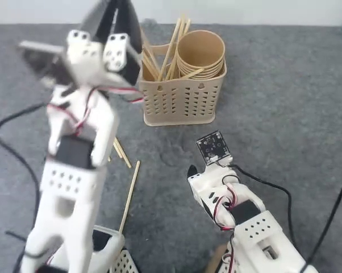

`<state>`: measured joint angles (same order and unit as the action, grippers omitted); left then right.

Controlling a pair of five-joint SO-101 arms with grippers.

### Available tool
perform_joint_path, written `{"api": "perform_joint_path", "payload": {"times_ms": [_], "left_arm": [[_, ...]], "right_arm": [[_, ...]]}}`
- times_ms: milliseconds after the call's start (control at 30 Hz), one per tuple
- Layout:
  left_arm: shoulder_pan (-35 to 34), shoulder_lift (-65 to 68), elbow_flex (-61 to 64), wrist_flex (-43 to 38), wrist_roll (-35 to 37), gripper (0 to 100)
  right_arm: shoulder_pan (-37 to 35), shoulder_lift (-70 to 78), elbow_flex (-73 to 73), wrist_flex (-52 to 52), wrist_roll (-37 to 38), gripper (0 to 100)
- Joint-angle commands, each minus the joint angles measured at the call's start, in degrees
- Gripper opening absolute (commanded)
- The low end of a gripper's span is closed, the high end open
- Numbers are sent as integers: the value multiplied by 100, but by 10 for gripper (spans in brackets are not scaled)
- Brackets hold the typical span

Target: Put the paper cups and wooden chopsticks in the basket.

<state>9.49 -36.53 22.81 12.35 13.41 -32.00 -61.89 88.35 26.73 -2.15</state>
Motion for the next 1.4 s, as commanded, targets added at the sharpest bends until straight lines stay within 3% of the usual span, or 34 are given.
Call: {"api": "perform_joint_path", "payload": {"times_ms": [0,133,333,567,933,1100,1367], "left_arm": [[-229,914,-22,-598,0,12],[-246,1336,-4,-976,18,12],[-97,1380,13,-712,-9,20],[-123,1327,-22,35,26,193],[-158,-343,-31,1248,9,198],[-853,-1073,-426,2523,35,198],[-2418,-352,-804,3807,835,198]], "right_arm": [[84,-119,-53,-110,97,169],[84,-119,-53,-119,97,169],[92,-119,-53,-119,97,169],[92,-119,-53,-119,97,169],[92,-119,-53,-119,97,169],[92,-119,-53,-119,97,169],[92,-119,-53,-119,97,169]]}}
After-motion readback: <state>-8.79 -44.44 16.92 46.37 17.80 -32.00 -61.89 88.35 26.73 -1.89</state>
